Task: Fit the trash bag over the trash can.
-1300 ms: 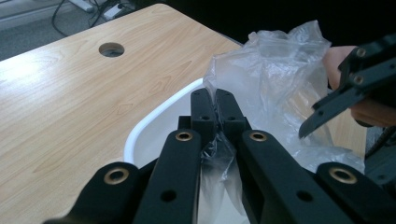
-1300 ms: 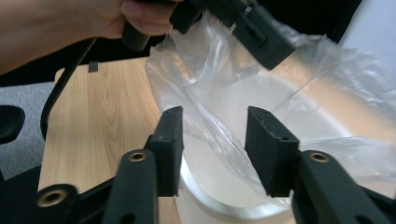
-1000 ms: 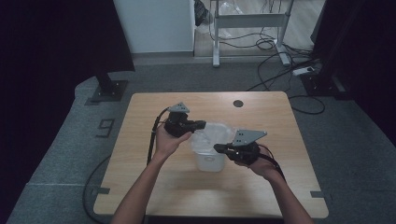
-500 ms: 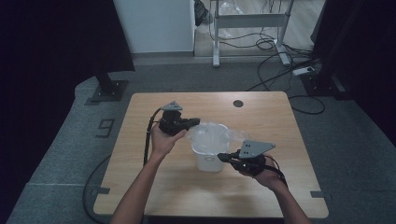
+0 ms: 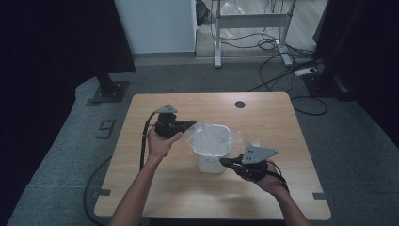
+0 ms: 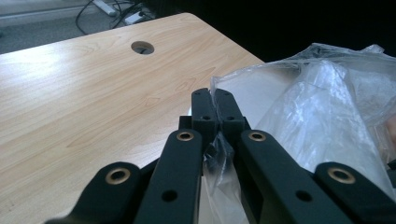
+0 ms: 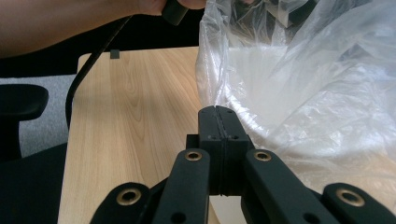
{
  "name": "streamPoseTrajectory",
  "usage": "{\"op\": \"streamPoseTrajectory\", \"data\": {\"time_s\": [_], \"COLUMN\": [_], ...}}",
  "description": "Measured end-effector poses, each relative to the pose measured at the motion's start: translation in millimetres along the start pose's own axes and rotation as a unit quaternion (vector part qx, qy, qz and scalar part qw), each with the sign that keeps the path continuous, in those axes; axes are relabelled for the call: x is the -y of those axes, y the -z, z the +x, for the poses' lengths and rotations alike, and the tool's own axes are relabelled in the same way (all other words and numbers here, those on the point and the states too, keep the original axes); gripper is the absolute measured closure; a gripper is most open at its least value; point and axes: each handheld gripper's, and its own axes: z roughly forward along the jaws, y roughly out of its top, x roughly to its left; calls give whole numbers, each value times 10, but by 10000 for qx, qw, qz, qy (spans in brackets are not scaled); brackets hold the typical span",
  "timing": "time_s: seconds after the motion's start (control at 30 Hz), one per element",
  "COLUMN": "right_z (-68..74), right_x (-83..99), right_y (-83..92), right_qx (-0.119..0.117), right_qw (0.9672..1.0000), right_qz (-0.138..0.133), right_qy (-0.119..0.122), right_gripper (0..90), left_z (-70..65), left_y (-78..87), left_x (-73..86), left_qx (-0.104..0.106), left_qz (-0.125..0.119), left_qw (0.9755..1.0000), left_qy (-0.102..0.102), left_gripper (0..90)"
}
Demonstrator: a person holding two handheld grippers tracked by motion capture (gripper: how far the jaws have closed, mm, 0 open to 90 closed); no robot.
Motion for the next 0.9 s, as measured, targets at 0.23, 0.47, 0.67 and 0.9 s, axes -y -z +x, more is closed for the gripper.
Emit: {"op": "streamPoseTrajectory", "data": {"time_s": [0.23,0.47,0.67,0.9], "right_z": [27,76,83,96], "right_x": [56,160,204,228], "right_y": [-19,-73,-115,-173], "right_qx": [41,26,38,104], "right_qw": [9997,9994,9995,9996], "right_qz": [-190,-230,-106,120], "right_qy": [-145,-266,-289,-254], "right_gripper": [891,892,892,892], "left_z": [11,19,30,62], "left_y": [25,24,12,-8], "left_x": [24,35,35,42], "left_qx": [-8,-38,-46,-66], "left_qz": [-45,-63,-36,17], "left_qw": [10000,10000,10000,10000], "left_qy": [10,36,34,68], "left_gripper": [889,890,889,889]}}
